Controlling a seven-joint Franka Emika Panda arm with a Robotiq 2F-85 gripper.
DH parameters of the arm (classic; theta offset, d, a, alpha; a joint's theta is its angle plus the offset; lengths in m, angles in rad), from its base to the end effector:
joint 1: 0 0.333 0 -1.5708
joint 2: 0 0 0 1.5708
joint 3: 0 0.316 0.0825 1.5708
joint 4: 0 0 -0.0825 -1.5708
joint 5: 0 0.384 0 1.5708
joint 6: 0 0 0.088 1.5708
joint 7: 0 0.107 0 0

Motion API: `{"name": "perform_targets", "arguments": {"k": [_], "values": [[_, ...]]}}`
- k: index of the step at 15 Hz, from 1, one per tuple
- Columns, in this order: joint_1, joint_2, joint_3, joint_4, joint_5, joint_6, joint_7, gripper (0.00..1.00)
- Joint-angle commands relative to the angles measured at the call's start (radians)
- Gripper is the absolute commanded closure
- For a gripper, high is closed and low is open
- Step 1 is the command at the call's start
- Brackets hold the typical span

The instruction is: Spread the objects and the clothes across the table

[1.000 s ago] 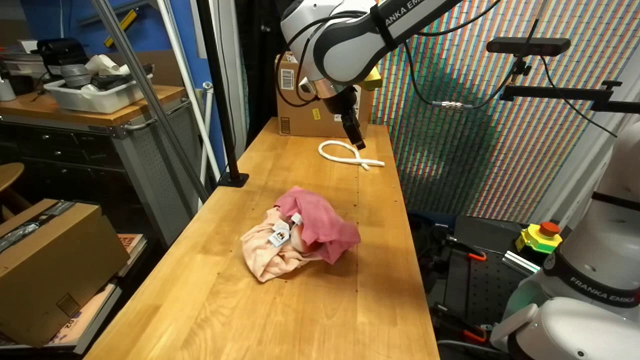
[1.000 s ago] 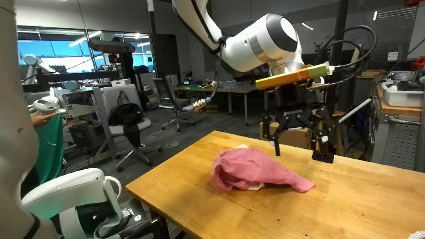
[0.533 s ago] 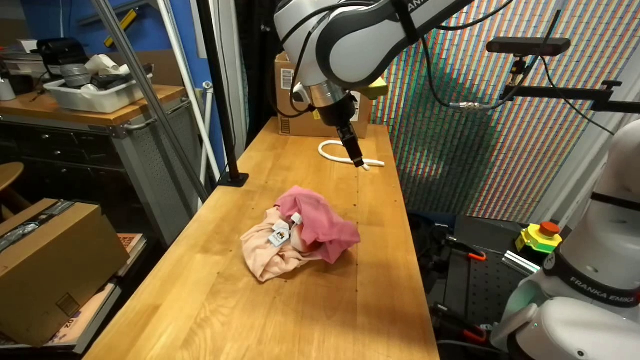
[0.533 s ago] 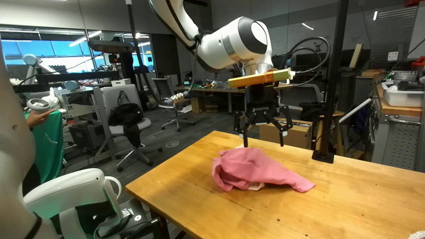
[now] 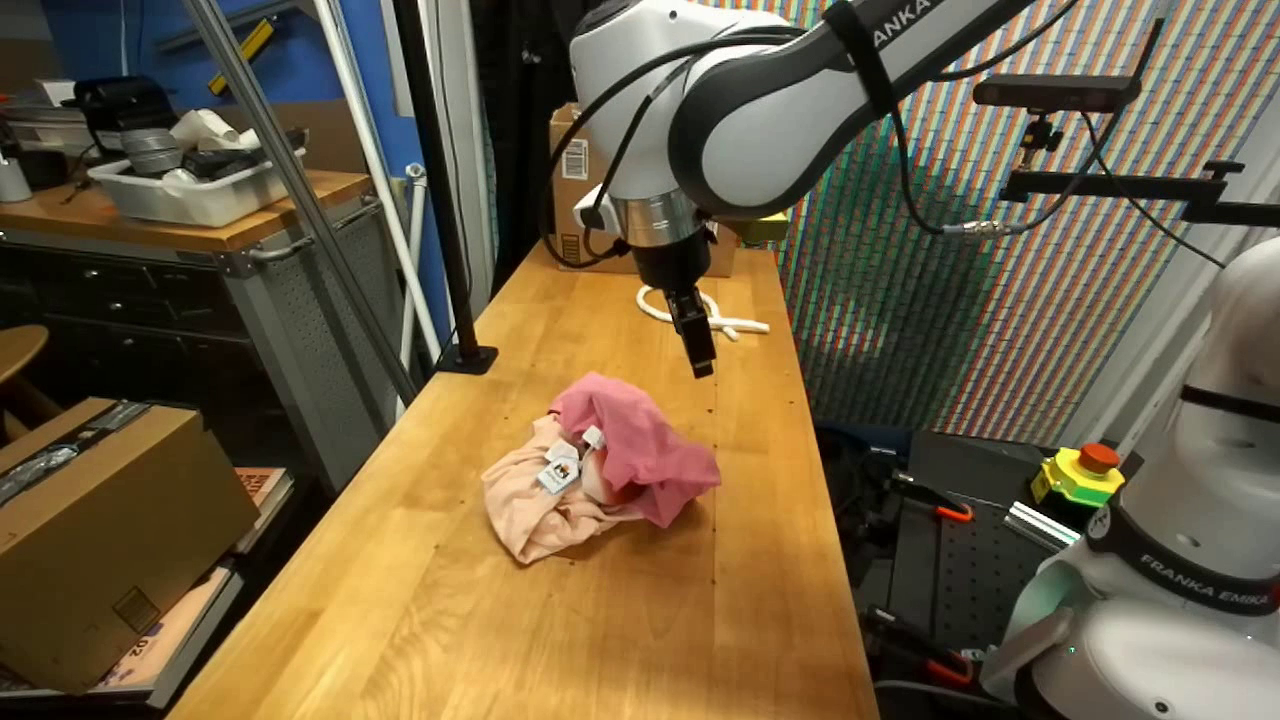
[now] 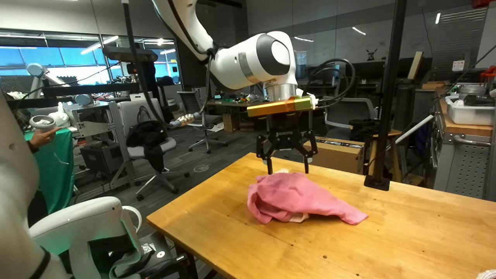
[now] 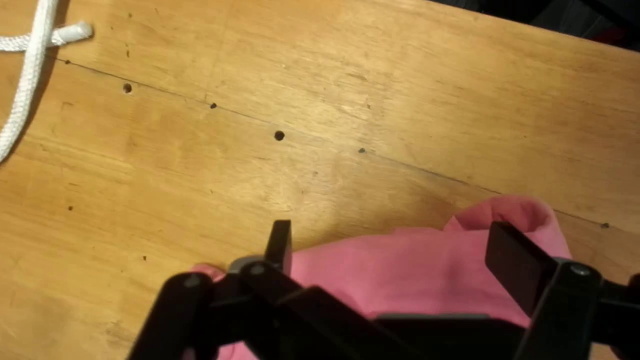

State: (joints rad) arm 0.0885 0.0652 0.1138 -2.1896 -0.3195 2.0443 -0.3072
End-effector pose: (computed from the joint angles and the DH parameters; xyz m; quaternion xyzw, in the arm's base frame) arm 0.5111 0.0870 0.3435 0.9286 0.3320 -0.1099 0.1239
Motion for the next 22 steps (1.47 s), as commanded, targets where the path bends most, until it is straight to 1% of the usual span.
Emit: {"name": "perform_targets", "arguments": {"k": [1,7,14,20,22], "values": [[0.025,-0.046,0.016,-0.087,0.027,0.097,0.048,0.00],[0.060,-0.037,0.045,-0.147,0.050,0.211,0.070,0.00],[0.081,-0.031,0.076,-0.181,0.170,0.312,0.014,0.00],[0.087,-0.013,0.089,-0.202,0.238,0.377,-0.045,0.00],[0.083,-0.005,0.086,-0.211,0.245,0.401,-0.059,0.00]]}}
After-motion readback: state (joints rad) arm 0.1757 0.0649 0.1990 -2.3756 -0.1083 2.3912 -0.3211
